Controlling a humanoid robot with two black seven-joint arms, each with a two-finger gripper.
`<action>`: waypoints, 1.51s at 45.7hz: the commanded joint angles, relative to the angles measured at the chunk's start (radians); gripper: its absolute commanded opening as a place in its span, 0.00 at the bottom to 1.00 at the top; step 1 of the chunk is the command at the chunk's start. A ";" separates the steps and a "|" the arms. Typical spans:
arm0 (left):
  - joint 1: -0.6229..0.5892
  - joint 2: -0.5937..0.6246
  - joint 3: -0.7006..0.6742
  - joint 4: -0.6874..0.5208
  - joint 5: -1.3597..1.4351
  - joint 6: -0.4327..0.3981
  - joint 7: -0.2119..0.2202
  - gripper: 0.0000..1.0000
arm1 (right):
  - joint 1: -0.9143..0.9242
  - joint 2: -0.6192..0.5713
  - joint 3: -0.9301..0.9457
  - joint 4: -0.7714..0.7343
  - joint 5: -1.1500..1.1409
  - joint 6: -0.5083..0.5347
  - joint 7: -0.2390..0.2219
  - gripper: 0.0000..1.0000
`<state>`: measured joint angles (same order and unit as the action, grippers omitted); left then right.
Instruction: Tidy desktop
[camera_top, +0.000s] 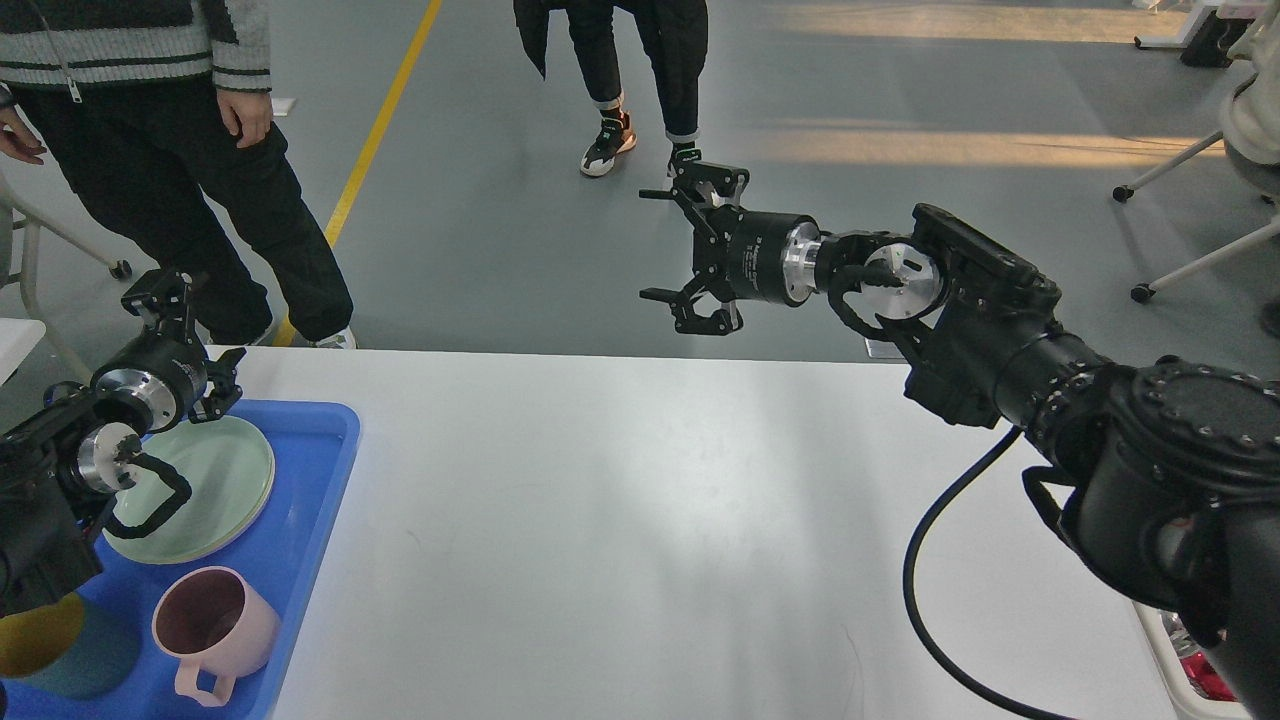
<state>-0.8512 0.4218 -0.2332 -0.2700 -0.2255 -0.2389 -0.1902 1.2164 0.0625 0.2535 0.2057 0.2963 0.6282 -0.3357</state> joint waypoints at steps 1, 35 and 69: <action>0.000 0.000 0.000 0.000 0.000 0.001 0.000 0.96 | -0.034 -0.004 0.001 0.000 0.000 -0.005 0.000 1.00; 0.000 0.000 0.000 0.000 0.000 0.000 0.000 0.96 | -0.087 0.034 -0.005 -0.022 -0.014 -0.038 -0.009 1.00; 0.000 0.000 0.000 0.000 0.000 0.001 0.000 0.96 | -0.155 0.108 0.039 -0.035 0.001 -0.192 0.113 1.00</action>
<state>-0.8499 0.4218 -0.2332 -0.2700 -0.2255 -0.2386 -0.1902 1.0766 0.1476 0.2917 0.1700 0.2976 0.5045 -0.3121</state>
